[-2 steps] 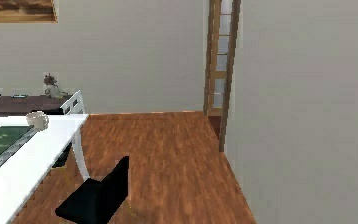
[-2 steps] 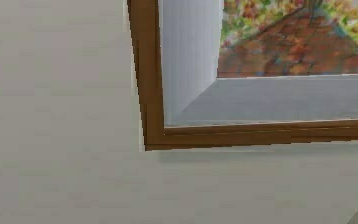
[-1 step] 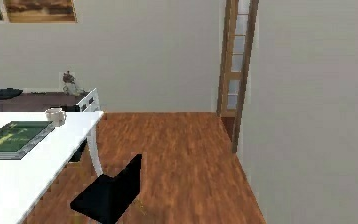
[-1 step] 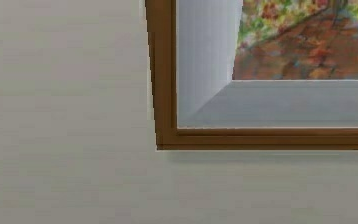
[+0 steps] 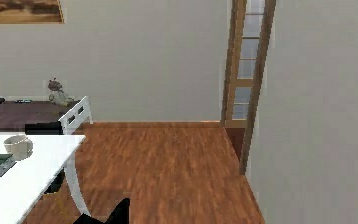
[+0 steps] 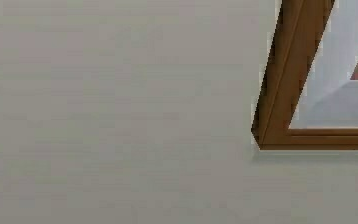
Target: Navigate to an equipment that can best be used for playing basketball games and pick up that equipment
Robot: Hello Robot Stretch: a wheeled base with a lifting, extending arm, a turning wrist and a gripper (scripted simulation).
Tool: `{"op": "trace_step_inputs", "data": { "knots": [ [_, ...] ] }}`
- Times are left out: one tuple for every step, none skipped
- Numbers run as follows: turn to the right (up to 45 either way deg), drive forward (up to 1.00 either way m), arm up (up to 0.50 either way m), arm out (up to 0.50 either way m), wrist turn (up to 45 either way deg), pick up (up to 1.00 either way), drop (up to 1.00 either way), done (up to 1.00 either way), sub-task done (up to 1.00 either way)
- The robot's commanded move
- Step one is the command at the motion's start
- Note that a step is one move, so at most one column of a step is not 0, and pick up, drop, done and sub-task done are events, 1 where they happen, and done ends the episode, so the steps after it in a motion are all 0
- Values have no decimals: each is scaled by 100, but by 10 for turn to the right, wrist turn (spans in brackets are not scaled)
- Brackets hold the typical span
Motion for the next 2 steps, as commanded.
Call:
{"op": "trace_step_inputs", "data": {
  "knots": [
    [-450, 0, 0, 0, 0, 0, 0, 0, 0],
    [-30, 0, 0, 0, 0, 0, 0, 0, 0]
  ]
}}
